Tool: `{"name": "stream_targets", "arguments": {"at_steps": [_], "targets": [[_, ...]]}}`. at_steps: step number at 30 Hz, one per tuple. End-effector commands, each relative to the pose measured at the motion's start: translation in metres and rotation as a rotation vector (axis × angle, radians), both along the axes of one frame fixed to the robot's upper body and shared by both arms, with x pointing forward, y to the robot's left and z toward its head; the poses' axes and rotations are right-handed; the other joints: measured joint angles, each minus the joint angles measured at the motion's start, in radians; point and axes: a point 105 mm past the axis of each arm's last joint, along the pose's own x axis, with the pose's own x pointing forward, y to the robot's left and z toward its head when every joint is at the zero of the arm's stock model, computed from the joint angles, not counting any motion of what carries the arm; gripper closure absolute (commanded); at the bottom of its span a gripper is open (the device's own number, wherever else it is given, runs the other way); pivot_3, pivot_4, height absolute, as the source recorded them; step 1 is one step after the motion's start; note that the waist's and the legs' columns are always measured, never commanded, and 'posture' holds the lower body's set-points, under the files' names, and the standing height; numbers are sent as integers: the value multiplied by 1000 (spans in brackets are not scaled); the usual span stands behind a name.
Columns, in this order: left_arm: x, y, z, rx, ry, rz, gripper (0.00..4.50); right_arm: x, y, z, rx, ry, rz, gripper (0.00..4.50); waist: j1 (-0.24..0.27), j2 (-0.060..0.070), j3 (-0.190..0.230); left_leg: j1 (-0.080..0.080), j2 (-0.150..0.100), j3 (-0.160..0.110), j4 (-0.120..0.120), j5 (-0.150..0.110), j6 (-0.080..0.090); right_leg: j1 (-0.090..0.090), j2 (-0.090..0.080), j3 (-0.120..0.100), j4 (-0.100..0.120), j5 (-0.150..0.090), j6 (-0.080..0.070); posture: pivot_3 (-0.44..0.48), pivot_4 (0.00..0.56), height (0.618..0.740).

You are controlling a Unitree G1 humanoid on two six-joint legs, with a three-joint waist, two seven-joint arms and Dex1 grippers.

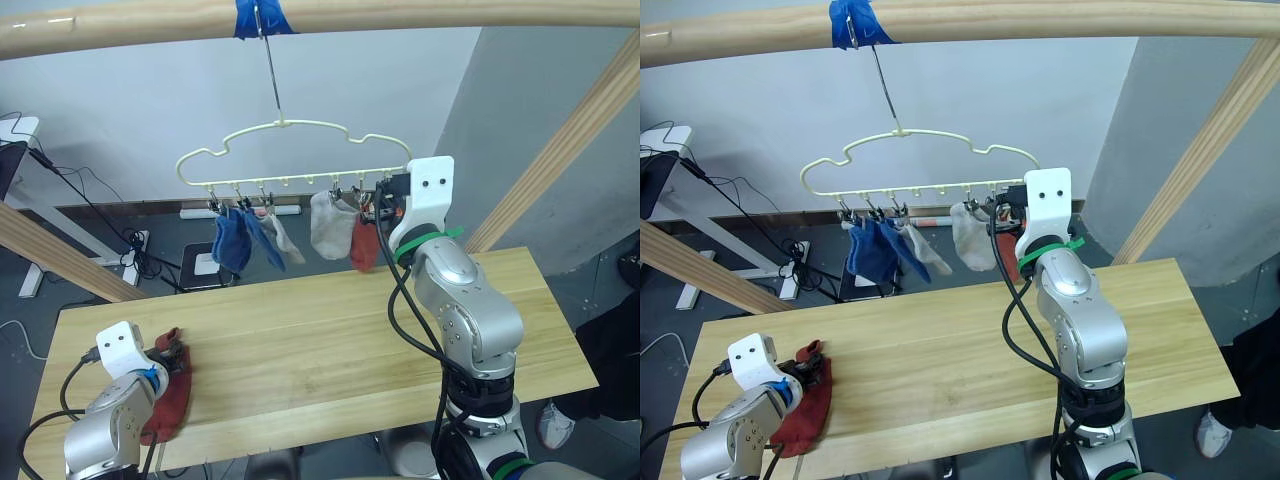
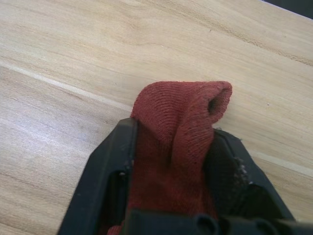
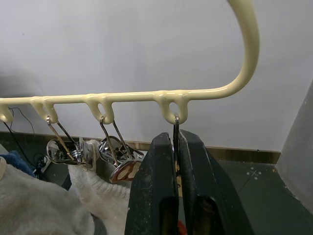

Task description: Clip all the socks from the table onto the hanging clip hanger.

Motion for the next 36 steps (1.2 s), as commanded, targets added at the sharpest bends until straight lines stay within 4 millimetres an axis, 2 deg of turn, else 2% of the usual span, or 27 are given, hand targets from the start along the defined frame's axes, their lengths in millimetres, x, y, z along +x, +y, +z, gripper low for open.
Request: {"name": "stream_targets", "arguments": {"at_steps": [1, 5, 12, 14, 17, 18, 22, 25, 29, 32, 36], "targets": [[-7, -7, -11, -23, 38, -23, 3015, -7, 4, 16, 17, -65, 22, 4500, 0, 0, 0, 0, 0, 0, 0, 0, 0, 0, 0, 0, 0, 0, 0, -252, 291, 740], [-1, -16, -6, -29, 7, -81, 3443, -7, 4, 16, 16, -65, 22, 4500, 0, 0, 0, 0, 0, 0, 0, 0, 0, 0, 0, 0, 0, 0, 0, -253, 289, 740], [17, -59, 9, -80, -90, -353, 4079, -7, 3, 16, 17, -68, 19, 4500, 0, 0, 0, 0, 0, 1, -1, 0, -1, 0, -1, 0, -1, 0, 0, -256, 286, 740], [24, -82, 20, -92, -146, -492, 4261, -7, 3, 16, 16, -69, 17, 4500, 0, 0, 0, 0, 0, 1, -1, 0, -1, 0, -1, 0, -1, 0, 0, -260, 285, 740], [32, -130, 44, -69, -246, -785, 4327, -6, 2, 16, 14, -70, 15, 4500, 1, 0, 0, -2, 0, 2, -1, 1, -1, -1, -1, 0, -2, 0, 0, -263, 285, 740], [35, -153, 58, -79, -319, -908, 4336, -6, 2, 17, 13, -72, 14, 4500, 1, 0, 0, -2, 0, 2, -2, 1, -2, -1, -1, -1, -2, 0, 0, -266, 283, 740], [39, -210, 92, -154, -478, -1154, 4338, -6, 1, 19, 12, -80, 9, 4500, -1, 0, 0, -2, 0, 4, -2, 2, -4, -1, -2, 0, -2, 0, 0, -279, 281, 740], [44, -229, 102, -176, -521, -1214, 4354, -6, 0, 19, 9, -82, 6, 4500, -5, 0, 0, -2, -2, 5, -2, 2, -3, -1, 0, 0, -2, 0, 0, -291, 275, 740], [57, -266, 121, -212, -610, -1287, 4355, -6, -2, 20, 7, -86, -5, 4500, -6, 0, 0, -2, -1, 6, -2, 2, -3, -1, 3, 0, -2, 0, 0, -299, 271, 740], [65, -275, 126, -208, -637, -1282, 4356, -6, -2, 21, 7, -88, -6, 4500, -6, 0, 0, -2, -1, 6, -1, 2, -3, -1, 3, 1, -2, 0, 0, -306, 268, 740], [85, -295, 140, -230, -712, -1211, 4358, -6, -3, 22, 8, -91, -10, 4500, -8, 0, 0, -2, -2, 7, -1, 2, -3, -1, 3, 1, -2, 0, 0, -316, 270, 740]]}}
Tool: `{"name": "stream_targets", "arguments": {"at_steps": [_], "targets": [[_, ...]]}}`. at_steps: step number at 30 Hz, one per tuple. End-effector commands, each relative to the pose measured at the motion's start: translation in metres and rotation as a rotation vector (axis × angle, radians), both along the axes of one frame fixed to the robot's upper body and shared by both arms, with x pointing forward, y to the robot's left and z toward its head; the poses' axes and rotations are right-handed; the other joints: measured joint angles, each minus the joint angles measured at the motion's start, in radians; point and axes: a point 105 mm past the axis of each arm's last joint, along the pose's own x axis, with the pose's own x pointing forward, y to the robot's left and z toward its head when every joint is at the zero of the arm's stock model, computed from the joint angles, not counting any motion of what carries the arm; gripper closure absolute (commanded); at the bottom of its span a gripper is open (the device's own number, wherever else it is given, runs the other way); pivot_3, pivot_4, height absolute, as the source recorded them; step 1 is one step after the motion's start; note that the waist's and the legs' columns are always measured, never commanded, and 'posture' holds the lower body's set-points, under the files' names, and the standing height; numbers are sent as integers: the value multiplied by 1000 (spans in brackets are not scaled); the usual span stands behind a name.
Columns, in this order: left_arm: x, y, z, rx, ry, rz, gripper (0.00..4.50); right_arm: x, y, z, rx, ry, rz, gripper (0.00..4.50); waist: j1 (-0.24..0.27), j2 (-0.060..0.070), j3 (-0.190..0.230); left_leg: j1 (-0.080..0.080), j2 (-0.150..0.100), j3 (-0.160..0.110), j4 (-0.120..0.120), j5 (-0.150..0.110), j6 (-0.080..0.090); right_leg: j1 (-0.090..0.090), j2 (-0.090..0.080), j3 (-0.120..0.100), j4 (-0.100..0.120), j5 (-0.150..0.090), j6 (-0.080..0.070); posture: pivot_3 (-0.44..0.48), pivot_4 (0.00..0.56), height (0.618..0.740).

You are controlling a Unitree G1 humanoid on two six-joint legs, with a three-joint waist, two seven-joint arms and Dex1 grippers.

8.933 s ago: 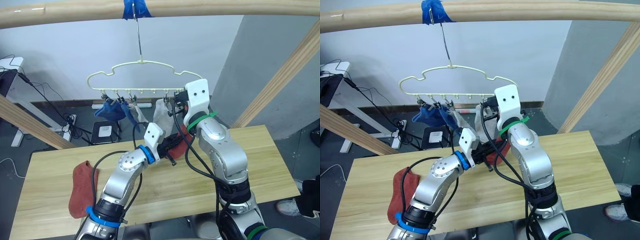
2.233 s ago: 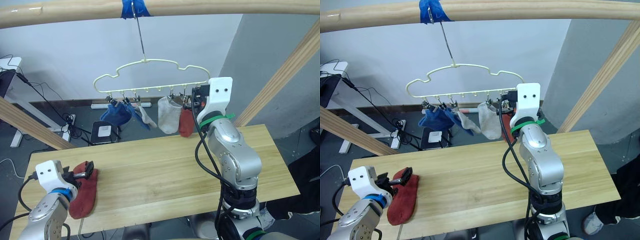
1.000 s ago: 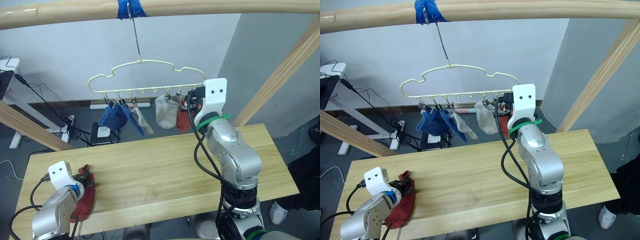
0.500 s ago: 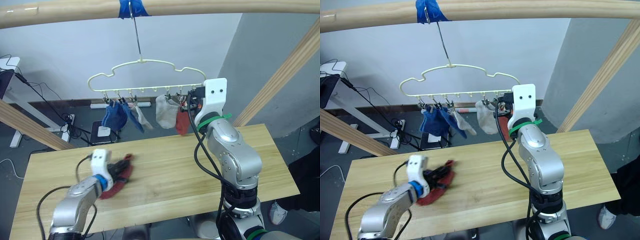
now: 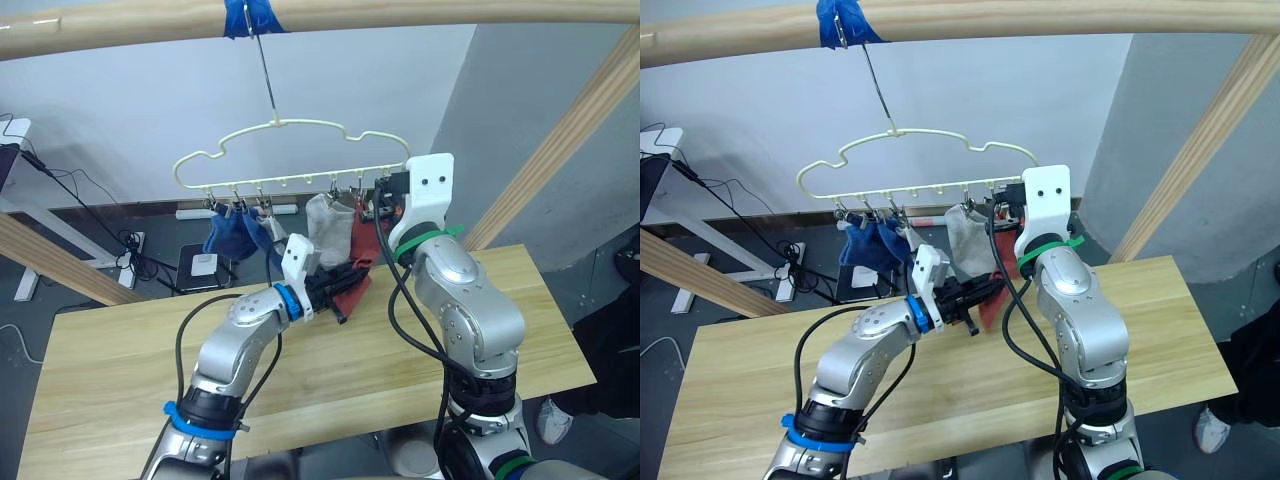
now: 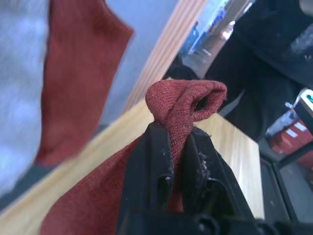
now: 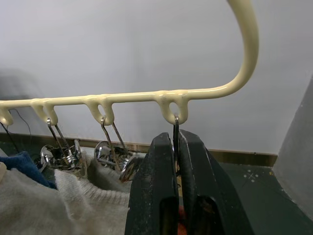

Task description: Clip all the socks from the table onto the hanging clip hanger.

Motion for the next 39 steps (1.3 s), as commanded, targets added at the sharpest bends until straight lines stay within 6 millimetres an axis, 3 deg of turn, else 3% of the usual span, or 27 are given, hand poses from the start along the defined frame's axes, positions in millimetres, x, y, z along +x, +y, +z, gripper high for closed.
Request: {"name": "stream_targets", "arguments": {"at_steps": [1, 8, 21, 33, 39], "targets": [[9, -13, 16, -54, -54, 36, 4359, -6, 1, 17, 18, -70, 1, 4500, 0, 0, 0, 0, 0, 0, 0, 0, 0, 0, 0, 0, 0, 0, 0, -318, 269, 740], [21, -23, 30, -144, -59, 108, 4365, -7, 1, 16, 18, -67, -1, 4500, -2, 0, 0, 0, 0, 0, 0, 0, 0, 0, 0, 0, 0, 0, 0, -320, 270, 740], [30, -26, 48, -192, -96, 155, 4370, -7, 1, 13, 11, -52, -3, 4500, -9, 0, 0, 0, 0, 0, 0, 0, 0, 0, 0, 0, 0, 0, 0, -320, 274, 740], [33, -35, 54, -213, -96, 149, 4372, -8, 2, 9, 6, -36, -2, 4500, -10, 0, 0, 0, 0, 0, 0, 0, 0, 0, 1, 0, 0, 0, 0, -317, 275, 740], [35, -33, 43, -232, -23, 186, 4372, -8, 1, 11, 0, -49, -9, 4500, -10, 0, 0, 0, 0, 0, 0, 0, 0, 0, 1, 0, 0, 0, 0, -324, 272, 740]]}}
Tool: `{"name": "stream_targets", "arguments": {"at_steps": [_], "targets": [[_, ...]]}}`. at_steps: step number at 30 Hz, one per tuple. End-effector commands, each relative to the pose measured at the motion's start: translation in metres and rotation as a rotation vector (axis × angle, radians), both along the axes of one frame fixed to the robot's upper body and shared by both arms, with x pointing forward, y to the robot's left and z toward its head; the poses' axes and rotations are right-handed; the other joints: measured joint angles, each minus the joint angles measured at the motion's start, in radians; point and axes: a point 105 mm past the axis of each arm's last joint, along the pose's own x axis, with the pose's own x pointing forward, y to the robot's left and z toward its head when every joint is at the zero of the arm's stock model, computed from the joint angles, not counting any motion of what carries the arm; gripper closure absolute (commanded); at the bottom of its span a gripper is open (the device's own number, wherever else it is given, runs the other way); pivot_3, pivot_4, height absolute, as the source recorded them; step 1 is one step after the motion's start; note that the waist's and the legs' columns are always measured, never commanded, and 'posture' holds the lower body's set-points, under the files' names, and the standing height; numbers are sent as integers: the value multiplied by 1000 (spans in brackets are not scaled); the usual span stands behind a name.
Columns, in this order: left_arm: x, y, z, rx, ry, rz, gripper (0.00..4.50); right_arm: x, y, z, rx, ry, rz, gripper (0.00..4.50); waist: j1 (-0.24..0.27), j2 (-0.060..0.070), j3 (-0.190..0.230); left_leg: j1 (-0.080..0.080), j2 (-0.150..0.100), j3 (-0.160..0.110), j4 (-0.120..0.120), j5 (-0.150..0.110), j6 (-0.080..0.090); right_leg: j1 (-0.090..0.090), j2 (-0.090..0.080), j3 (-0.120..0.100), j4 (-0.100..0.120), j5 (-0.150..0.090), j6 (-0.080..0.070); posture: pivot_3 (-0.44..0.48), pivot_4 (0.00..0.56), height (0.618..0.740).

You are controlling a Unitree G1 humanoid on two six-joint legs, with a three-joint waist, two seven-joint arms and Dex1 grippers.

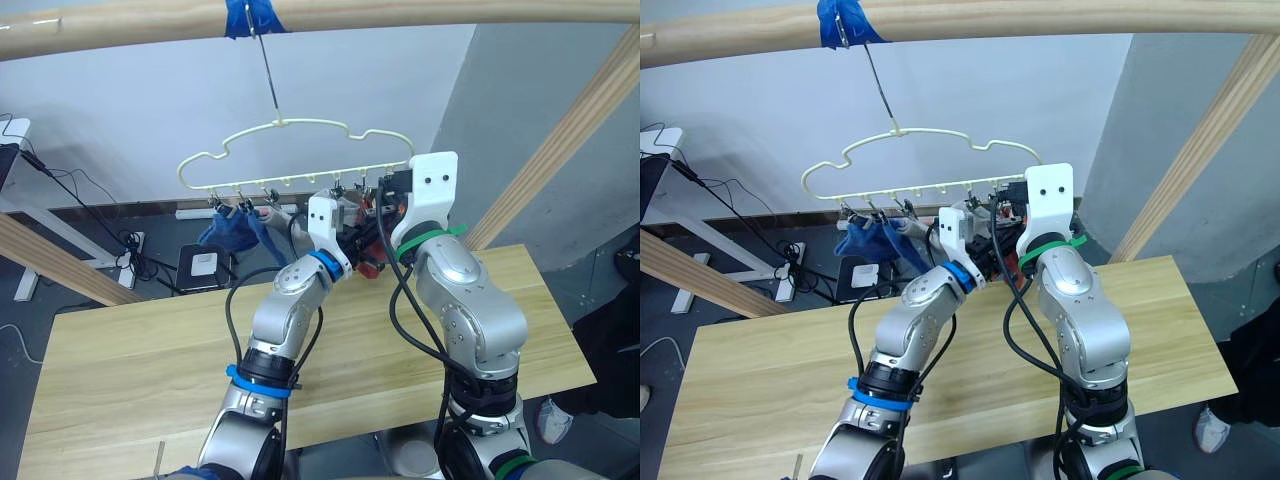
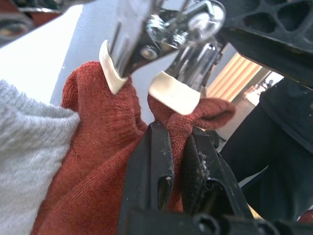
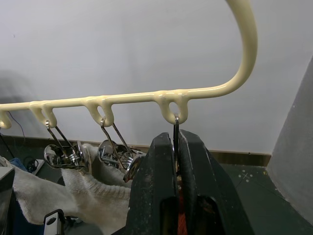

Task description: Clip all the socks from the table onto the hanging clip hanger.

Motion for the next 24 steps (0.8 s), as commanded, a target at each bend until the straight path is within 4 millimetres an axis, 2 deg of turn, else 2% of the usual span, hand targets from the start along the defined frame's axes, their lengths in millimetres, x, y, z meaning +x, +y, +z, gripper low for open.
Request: {"name": "stream_targets", "arguments": {"at_steps": [1, 5, 10, 17, 24], "targets": [[-3, -2, 3, -56, 16, 13, 4372, -6, 0, 10, 3, -49, -3, 4500, 0, 0, 0, 0, 0, 0, 0, 0, 0, 0, 0, 0, 0, 0, 0, -324, 272, 740], [-3, 1, 1, -94, 48, 47, 4373, -6, -1, 10, 0, -52, -6, 4500, 0, 0, 0, 0, 0, 0, 0, 0, 0, 0, 0, 0, 0, 0, 0, -324, 271, 740], [-6, 0, 7, -205, 95, 87, 4373, -6, -1, 11, -3, -53, -8, 4500, 0, 0, 0, 0, 0, 0, 0, 0, 0, 0, 0, 0, 0, 0, 0, -324, 271, 740], [-15, -12, 16, -277, 104, 68, 4375, -6, 0, 10, 1, -48, -4, 4500, 0, 0, 0, 0, 0, 0, 0, 0, 0, 0, 0, 0, 0, 0, 0, -321, 272, 740], [-24, -24, 8, -259, 148, 6, 4376, -6, 0, 10, 12, -43, -2, 4500, -1, 0, 0, 0, 0, 0, 0, 0, 0, 0, 0, 0, 0, 0, 0, -322, 275, 740]]}}
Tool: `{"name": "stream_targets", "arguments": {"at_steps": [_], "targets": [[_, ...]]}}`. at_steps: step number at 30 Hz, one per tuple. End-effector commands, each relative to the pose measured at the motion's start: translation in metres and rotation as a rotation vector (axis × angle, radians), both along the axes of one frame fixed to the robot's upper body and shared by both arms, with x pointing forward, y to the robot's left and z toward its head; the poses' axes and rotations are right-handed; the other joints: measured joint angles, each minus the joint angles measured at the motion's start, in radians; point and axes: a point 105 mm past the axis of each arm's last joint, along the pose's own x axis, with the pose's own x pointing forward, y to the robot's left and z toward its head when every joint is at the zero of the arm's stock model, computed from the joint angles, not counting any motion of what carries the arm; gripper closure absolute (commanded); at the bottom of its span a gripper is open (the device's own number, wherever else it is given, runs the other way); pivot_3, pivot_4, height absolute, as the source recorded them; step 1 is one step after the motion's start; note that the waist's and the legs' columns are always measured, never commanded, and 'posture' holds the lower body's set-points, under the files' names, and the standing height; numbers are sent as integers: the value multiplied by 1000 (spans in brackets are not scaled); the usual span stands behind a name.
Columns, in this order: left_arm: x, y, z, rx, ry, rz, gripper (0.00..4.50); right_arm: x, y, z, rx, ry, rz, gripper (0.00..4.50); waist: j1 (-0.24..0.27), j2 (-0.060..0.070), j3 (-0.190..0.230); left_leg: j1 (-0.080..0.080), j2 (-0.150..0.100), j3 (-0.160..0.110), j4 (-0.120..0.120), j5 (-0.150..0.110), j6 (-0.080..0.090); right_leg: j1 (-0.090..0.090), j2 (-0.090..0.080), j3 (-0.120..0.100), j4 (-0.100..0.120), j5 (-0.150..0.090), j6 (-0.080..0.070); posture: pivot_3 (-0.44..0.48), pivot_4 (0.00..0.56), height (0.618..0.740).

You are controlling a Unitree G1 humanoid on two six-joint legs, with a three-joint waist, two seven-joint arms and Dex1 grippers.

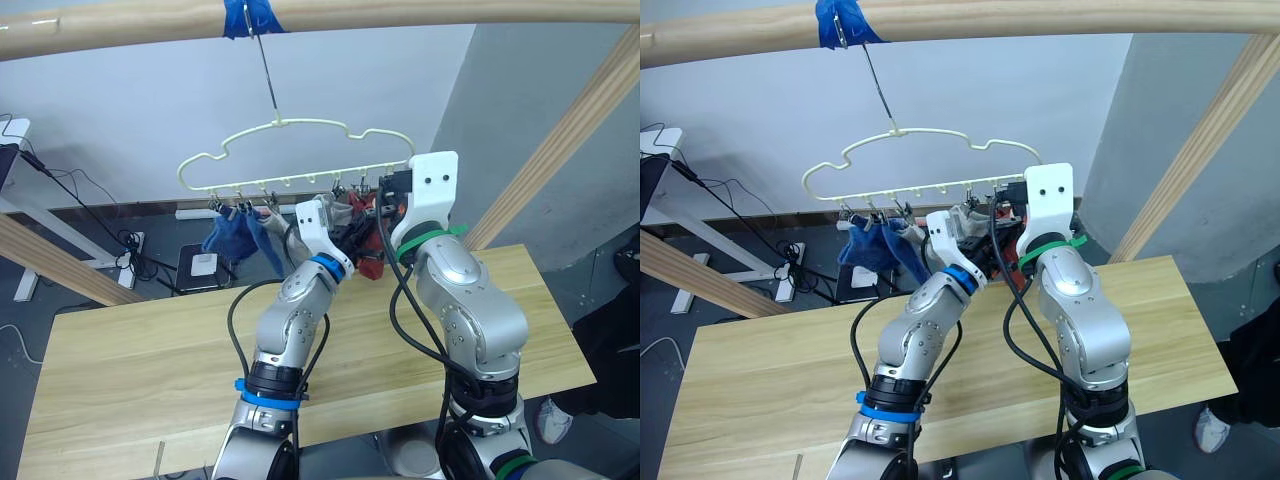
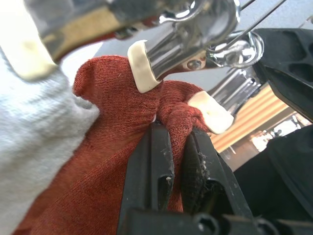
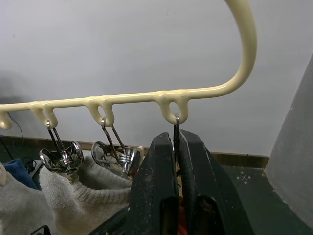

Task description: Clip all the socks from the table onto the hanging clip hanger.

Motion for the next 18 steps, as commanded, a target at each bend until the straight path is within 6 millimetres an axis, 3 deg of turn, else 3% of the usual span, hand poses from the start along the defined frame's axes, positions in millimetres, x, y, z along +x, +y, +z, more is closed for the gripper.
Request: {"name": "stream_targets", "arguments": {"at_steps": [1, 8, 11, 17, 18], "targets": [[-19, -22, 7, -72, -7, -74, 4376, -5, 1, 9, 18, -34, 2, 4500, 0, 0, 0, 0, 0, 0, 0, 0, 0, 0, 0, 0, 0, 0, 0, -322, 275, 740], [-16, -22, 10, -76, -12, -74, 4379, -6, 0, 9, 43, -33, -1, 4500, 0, 0, 0, 0, 0, 0, 0, 0, 0, 0, 0, 0, 0, 0, 0, -323, 276, 740], [-16, -21, 9, -72, -11, -72, 4379, -6, -1, 10, 45, -35, -4, 3698, 0, 0, 0, 0, 0, 0, 0, 0, 0, 0, 0, 0, 0, 0, 0, -324, 277, 740], [-17, -21, 8, -45, -28, -72, 4379, -10, -2, 12, 39, -45, 17, 1447, 0, 0, 0, 0, 0, 0, 0, 0, 0, 0, 0, 0, 0, 0, 0, -325, 277, 740], [-16, -19, 8, -33, -44, -64, 4379, -12, -2, 12, 40, -47, 26, 1435, 0, 0, 0, 0, 0, 0, 0, 0, 0, 0, 0, 0, 0, 0, 0, -325, 277, 740]]}}
